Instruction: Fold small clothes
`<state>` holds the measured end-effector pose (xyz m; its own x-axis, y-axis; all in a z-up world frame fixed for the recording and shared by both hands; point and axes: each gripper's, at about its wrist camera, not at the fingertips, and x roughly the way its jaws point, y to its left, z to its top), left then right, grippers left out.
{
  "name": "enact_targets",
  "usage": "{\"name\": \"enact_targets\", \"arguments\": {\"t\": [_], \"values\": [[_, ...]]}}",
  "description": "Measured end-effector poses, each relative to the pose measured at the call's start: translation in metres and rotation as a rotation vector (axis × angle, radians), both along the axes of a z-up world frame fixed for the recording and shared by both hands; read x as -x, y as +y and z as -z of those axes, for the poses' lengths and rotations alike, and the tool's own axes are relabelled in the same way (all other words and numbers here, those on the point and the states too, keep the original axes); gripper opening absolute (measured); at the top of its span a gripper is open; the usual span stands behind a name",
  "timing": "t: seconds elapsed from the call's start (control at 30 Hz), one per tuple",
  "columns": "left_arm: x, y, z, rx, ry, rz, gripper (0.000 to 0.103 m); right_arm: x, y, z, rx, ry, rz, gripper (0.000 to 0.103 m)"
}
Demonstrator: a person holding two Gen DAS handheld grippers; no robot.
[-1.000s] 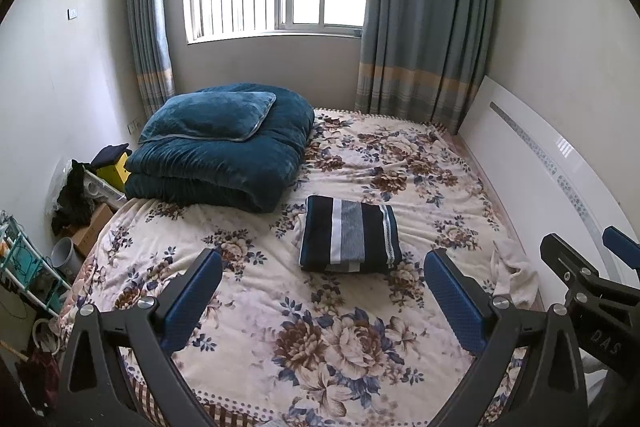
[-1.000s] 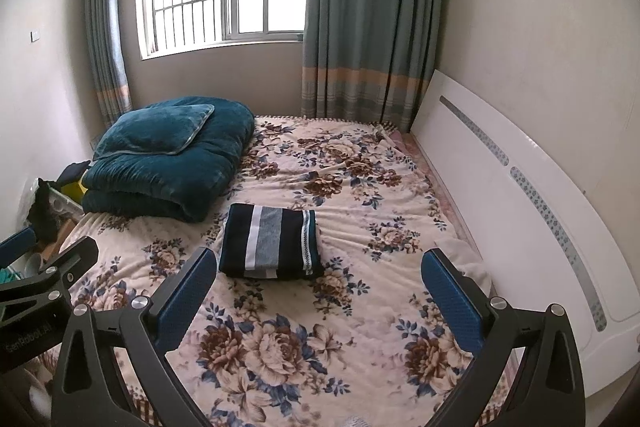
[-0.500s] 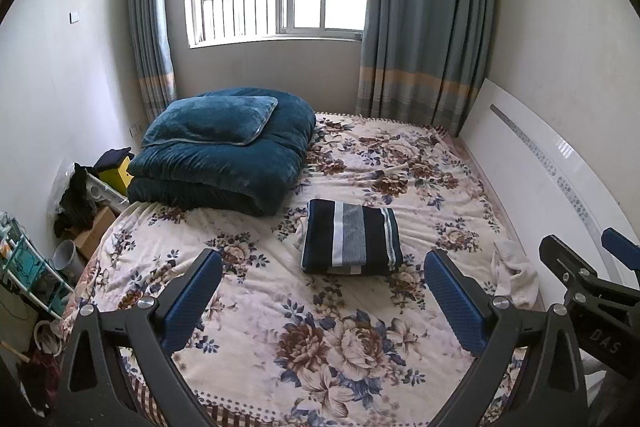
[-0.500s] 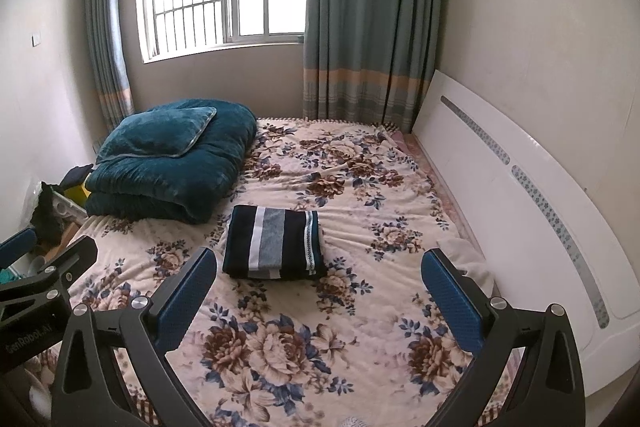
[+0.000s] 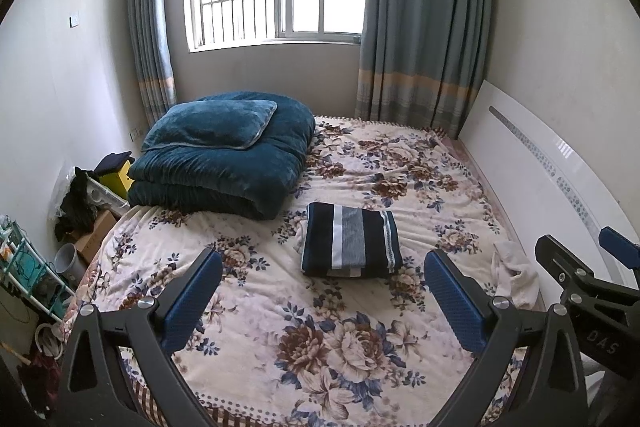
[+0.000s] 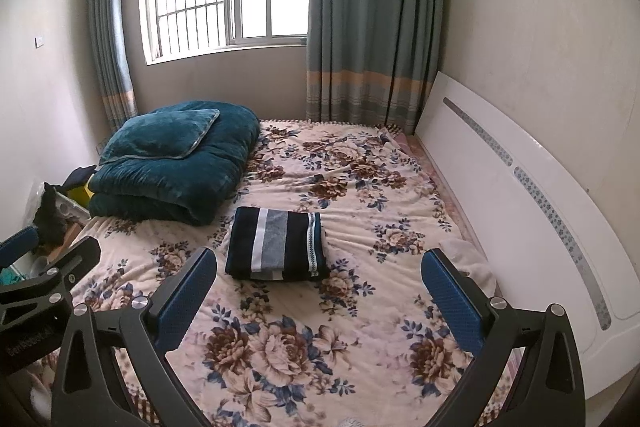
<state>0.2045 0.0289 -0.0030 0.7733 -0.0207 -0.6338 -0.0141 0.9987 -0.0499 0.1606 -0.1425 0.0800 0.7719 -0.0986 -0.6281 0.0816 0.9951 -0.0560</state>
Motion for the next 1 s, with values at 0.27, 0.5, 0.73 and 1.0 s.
{"name": "enact_targets", "arguments": {"t": [0.27, 0.5, 0.73, 1.0], "values": [[-0.004, 0.004, -0.005, 0.001, 0.007, -0.006, 0.103, 0.003, 0.000, 0.001, -0.005, -0.002, 0.006, 0.103], [-0.003, 0.006, -0.008, 0.002, 0.001, -0.013, 0.103, 0.003, 0.006, -0.001, -0.010, -0.003, 0.008, 0.103], [-0.002, 0.005, -0.009, -0.004, -0.003, -0.017, 0.103, 0.005, 0.009, 0.000, -0.014, -0.009, 0.014, 0.103], [-0.001, 0.005, -0.008, -0.003, -0.003, -0.016, 0.103, 0.007, 0.010, 0.001, -0.016, -0.010, 0.017, 0.103]]}}
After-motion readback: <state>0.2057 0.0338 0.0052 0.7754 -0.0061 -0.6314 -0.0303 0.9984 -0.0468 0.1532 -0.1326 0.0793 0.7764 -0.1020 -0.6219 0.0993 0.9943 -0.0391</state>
